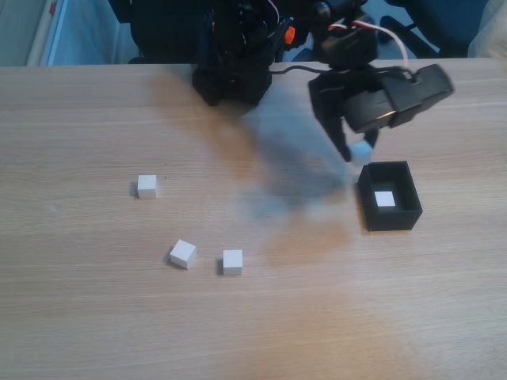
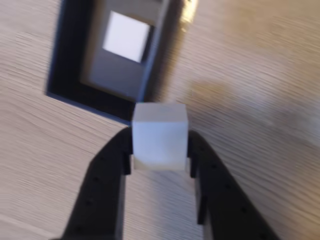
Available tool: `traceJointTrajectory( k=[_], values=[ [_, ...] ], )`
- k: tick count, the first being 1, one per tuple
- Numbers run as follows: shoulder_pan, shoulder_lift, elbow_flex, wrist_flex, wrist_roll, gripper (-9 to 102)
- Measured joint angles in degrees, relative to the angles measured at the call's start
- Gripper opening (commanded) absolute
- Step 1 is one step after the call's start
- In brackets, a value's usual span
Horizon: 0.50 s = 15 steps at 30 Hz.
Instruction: Pick blocks and place them in the box.
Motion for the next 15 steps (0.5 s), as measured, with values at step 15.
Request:
traceJointTrajectory(
  k=[15],
  values=[
    [-3.0, -15.7, -18.5, 7.2, 3.8, 19]
  ],
)
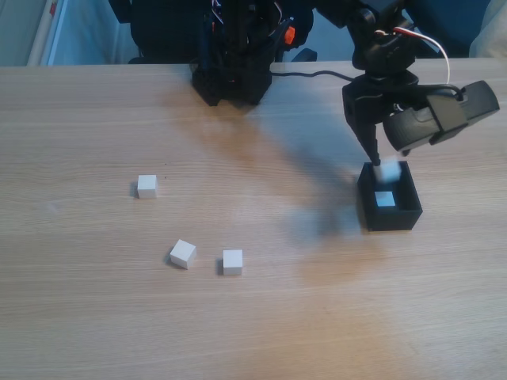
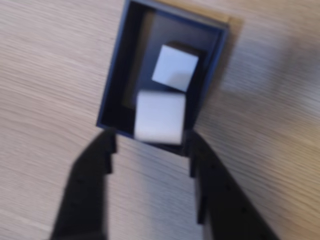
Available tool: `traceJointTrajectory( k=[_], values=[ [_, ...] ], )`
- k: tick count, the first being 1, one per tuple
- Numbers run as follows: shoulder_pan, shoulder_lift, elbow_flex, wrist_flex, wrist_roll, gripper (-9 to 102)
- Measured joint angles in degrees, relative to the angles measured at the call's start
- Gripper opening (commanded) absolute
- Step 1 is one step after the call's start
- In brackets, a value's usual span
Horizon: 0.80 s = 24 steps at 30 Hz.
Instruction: Pick blocks and place them in the box.
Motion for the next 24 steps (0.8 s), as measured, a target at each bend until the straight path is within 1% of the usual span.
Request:
traceJointTrajectory(
  k=[3, 8, 9, 12, 16, 20, 22, 24],
  values=[
    [0.2, -0.8, -1.6, 1.5, -0.4, 18],
    [0.9, -0.8, -1.8, 2.9, -1.0, 5],
    [1.8, -0.8, -1.8, 3.3, -1.1, 5],
    [6.1, 1.0, 0.6, 3.9, -4.1, 6],
    [14.2, 6.4, 8.3, 3.9, -10.4, 6],
    [22.9, 11.2, 17.1, 3.6, -19.2, 12],
    [27.2, 12.2, 20.6, 1.6, -22.1, 15],
    [31.6, 12.5, 23.6, -1.9, -22.9, 17]
  ],
)
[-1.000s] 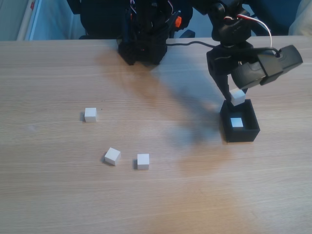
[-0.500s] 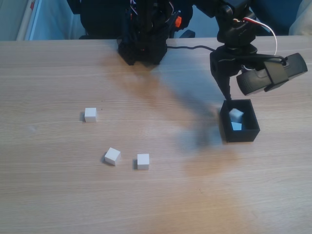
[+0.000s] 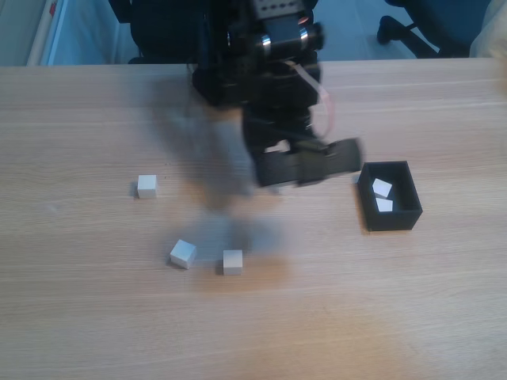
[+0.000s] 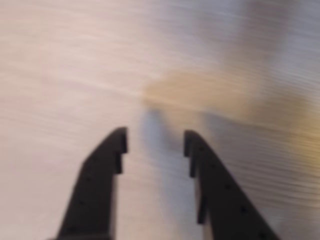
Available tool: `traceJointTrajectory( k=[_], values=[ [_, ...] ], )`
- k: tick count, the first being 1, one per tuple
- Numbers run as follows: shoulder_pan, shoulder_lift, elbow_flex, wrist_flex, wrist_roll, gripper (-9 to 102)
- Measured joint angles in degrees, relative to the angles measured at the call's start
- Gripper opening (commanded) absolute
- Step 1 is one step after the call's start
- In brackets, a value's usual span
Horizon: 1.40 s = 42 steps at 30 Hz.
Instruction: Pick blocks and place them in the box.
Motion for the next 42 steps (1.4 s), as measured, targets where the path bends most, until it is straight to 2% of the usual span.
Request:
traceJointTrajectory(
  k=[9, 19, 26, 42],
  values=[
    [8.8, -3.3, 3.6, -17.1, 1.7, 23],
    [15.3, -15.9, -8.2, -18.4, -2.8, 23],
    [16.5, -23.6, -15.6, -18.5, -3.3, 23],
    [16.0, -30.8, -18.9, -22.6, -2.7, 20]
  ],
)
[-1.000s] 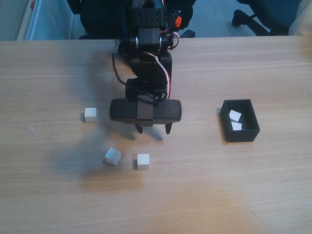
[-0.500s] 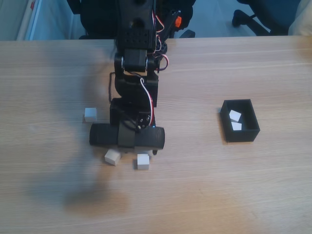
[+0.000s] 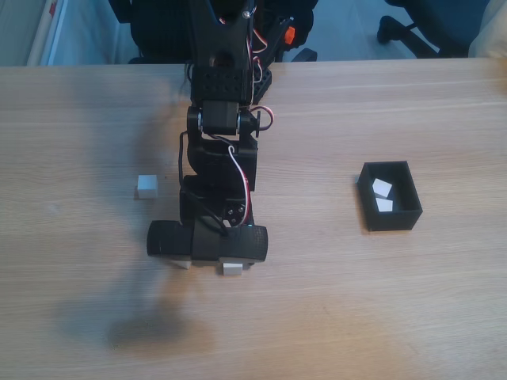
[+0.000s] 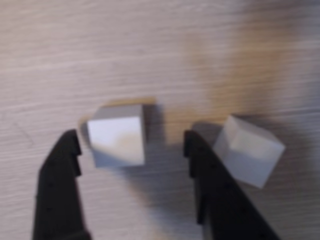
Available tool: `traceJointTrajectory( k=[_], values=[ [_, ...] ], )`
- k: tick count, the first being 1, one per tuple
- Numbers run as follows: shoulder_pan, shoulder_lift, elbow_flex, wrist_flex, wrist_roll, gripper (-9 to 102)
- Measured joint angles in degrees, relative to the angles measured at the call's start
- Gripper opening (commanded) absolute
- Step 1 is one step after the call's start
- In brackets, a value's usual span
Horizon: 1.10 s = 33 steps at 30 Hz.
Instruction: Pick blocks and place them in the box.
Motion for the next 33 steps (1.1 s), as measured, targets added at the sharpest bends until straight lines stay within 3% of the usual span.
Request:
traceJointTrajectory(
  k=[5, 10, 20, 33],
  values=[
    [-0.9, -1.4, -0.4, -0.6, 0.4, 14],
    [-0.8, -1.9, -0.8, -0.9, 0.7, 0],
    [-4.3, 4.2, 1.0, 3.5, 4.2, 0],
    [-33.6, 37.8, 13.0, 15.8, 17.3, 0]
  ],
)
